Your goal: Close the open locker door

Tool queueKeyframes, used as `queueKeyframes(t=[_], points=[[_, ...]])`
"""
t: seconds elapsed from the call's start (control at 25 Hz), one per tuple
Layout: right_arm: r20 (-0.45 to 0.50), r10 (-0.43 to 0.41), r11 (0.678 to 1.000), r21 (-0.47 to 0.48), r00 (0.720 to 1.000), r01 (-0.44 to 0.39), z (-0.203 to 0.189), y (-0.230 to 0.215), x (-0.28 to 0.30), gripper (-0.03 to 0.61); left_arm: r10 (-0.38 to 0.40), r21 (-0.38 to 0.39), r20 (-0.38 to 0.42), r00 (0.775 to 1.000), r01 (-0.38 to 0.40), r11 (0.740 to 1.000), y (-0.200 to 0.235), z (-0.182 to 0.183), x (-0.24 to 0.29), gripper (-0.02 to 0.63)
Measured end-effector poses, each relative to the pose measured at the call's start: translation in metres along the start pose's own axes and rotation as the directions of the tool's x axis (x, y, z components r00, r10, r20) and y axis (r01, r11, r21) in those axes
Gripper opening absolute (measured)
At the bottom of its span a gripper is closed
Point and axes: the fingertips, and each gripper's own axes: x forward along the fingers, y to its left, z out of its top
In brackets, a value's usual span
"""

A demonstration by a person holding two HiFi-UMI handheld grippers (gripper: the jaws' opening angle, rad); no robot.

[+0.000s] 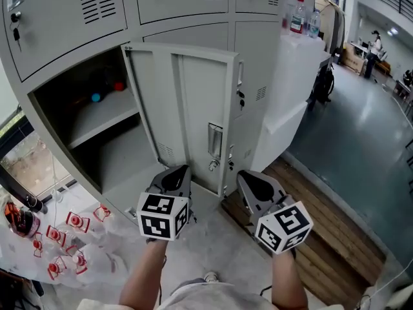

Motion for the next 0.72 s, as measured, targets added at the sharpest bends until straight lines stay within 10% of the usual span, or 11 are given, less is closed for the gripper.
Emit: queueKeyframes(t=[0.4, 0.72], points=[[0.057, 0.175, 0.984, -0.028, 0.983, -0.173, 0.018, 0.0, 0.014, 0.006, 0.109, -0.02, -0.013, 0.994, -0.109, 0.994, 0.005, -0.005, -0.003, 0.006], [0.073, 0.416, 0.909, -0.024, 0.906, -0.416, 0.024, -0.005, 0.024, 0.008, 0.29, -0.086, -0.017, 0.957, -0.291, 0.953, 0.006, -0.004, -0.006, 0.006]])
